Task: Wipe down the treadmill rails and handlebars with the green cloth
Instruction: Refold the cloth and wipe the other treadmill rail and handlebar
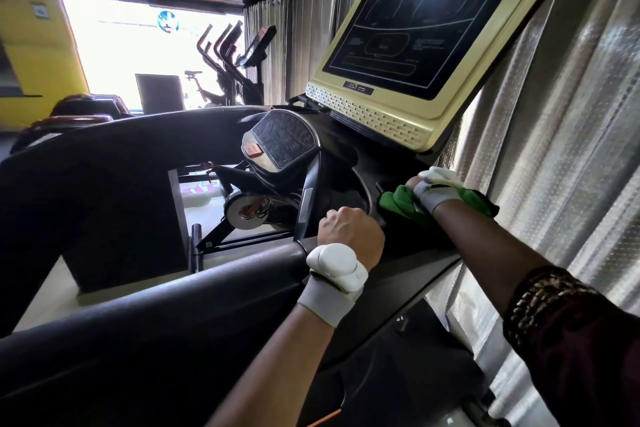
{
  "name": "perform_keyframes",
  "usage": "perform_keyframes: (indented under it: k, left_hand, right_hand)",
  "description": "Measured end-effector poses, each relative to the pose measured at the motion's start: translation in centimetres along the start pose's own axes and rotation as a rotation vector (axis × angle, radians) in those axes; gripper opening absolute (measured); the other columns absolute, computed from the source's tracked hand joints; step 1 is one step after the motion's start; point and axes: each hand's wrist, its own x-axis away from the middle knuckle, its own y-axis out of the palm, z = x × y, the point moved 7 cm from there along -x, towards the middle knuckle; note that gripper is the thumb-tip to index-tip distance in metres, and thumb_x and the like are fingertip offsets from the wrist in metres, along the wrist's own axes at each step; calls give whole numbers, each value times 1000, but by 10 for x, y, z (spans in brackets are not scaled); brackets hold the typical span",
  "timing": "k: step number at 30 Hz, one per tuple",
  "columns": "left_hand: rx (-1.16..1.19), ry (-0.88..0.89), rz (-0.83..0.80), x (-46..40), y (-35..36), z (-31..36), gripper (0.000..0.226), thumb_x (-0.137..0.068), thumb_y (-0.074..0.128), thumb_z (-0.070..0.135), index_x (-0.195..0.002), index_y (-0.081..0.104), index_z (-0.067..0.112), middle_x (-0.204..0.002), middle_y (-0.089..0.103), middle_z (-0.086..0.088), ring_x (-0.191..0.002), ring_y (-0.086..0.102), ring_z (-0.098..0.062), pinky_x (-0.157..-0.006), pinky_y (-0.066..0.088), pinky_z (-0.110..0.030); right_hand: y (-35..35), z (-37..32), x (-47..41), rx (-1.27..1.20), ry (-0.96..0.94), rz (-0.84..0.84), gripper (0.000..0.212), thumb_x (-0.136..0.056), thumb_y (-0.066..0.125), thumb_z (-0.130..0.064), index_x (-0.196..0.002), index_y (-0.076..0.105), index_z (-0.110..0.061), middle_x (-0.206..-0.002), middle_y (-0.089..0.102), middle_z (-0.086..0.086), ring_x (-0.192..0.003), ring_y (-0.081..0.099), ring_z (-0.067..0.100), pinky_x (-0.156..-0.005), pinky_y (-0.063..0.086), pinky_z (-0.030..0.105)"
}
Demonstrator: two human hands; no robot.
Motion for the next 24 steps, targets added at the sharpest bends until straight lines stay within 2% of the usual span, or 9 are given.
perform_keyframes:
  k: [4,6,7,10,13,17,19,22,24]
  left_hand:
    - [3,-11,-10,-2,1,-1,34,-94,36,18,-102,68,8,-111,64,-13,-106,58,-29,-89,46,-35]
    - [6,-17,-18,-1,0,-1,34,-95,37,18,-104,68,8,-112,64,-13,-108,58,-29,-90,46,-35]
    - [2,-17,-19,-1,-1,-1,34,-95,37,18,-104,68,8,-113,64,-13,-108,58,-29,-90,46,-35]
    - [-7,-19,-29,-1,-1,-1,34,-94,37,17,-104,68,9,-113,64,-12,-108,57,-29,-90,46,-35]
    - [-12,-31,-42,-1,-1,-1,33,-93,39,17,-105,68,8,-113,65,-13,-108,59,-29,-90,48,-35]
    - [4,-31,-32,0,-3,1,35,-94,36,17,-106,68,7,-115,64,-14,-109,58,-30,-91,47,-36]
    - [10,-42,-36,0,-2,1,35,-94,36,16,-107,67,6,-115,64,-14,-109,58,-30,-91,47,-36]
    - [23,-51,-35,-2,-2,0,34,-94,38,17,-106,67,6,-114,65,-14,-108,59,-30,-91,47,-35]
    - [26,-48,-32,-2,-2,-1,33,-94,38,17,-106,67,6,-114,64,-14,-109,58,-30,-92,47,-35]
  right_hand:
    - [-7,-1,6,42,25,4,27,-97,46,-29,-119,59,-20,-128,49,-4,-136,32,14,-103,30,16]
    - [-6,0,8,-65,92,-28,21,-98,45,-23,-109,63,-17,-110,51,-2,-136,34,13,-82,32,4]
    - [-3,-3,7,-62,68,-48,25,-98,44,-17,-114,62,-9,-113,53,5,-135,38,17,-78,38,9]
    - [4,-12,6,-64,-21,-106,37,-100,40,-10,-133,47,5,-141,45,15,-135,40,26,-102,35,28]
    - [-3,-3,8,-112,54,10,36,-98,48,-21,-131,52,-8,-139,47,6,-135,38,22,-106,34,27]
    - [9,5,7,-357,-74,-128,38,-98,39,-4,-134,44,9,-141,44,21,-131,42,32,-107,34,36]
    - [8,8,18,-549,-113,-234,40,-99,30,2,-137,40,7,-144,42,19,-130,43,27,-103,38,28]
    - [7,8,20,-617,-118,-288,42,-101,21,-2,-140,34,8,-144,41,14,-135,38,27,-77,43,4]
    - [3,13,8,-496,-39,-184,42,-100,37,-14,-136,42,9,-140,46,13,-132,42,31,-88,46,18]
